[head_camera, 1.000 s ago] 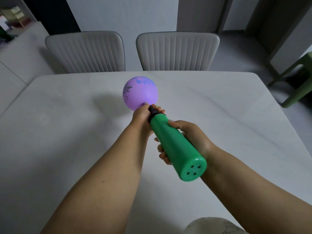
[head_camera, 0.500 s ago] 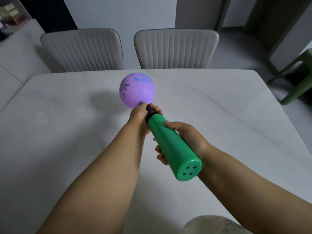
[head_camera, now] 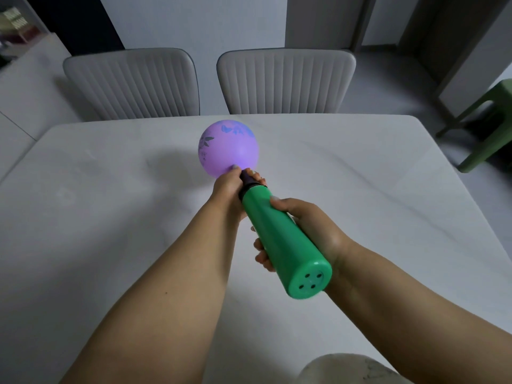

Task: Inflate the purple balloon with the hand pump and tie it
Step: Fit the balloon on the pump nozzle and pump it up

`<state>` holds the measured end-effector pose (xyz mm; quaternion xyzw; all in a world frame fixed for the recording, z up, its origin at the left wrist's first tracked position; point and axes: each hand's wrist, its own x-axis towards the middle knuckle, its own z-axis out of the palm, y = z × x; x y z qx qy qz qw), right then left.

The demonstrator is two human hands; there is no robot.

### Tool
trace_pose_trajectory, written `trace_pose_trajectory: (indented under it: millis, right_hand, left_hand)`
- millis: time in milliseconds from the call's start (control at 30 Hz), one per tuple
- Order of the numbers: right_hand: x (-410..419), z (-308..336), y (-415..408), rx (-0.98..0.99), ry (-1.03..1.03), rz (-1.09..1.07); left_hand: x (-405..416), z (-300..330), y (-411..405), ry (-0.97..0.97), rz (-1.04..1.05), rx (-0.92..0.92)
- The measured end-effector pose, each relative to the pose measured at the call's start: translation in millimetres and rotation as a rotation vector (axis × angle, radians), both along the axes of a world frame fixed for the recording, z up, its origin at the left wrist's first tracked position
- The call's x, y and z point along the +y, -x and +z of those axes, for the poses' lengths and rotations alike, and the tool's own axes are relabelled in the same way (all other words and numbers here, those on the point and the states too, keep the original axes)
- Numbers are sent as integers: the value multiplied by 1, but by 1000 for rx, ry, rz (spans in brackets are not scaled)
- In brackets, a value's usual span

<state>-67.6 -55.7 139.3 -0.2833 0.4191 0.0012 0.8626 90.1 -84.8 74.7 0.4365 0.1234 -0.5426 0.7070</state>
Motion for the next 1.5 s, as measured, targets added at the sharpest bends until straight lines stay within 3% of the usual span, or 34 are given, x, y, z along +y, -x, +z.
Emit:
trace_pose_trajectory:
  millis: [1500]
  right_hand:
    - [20,9,33,-54,-25,67]
  left_hand:
    - [0,8,0,-7,21,-1]
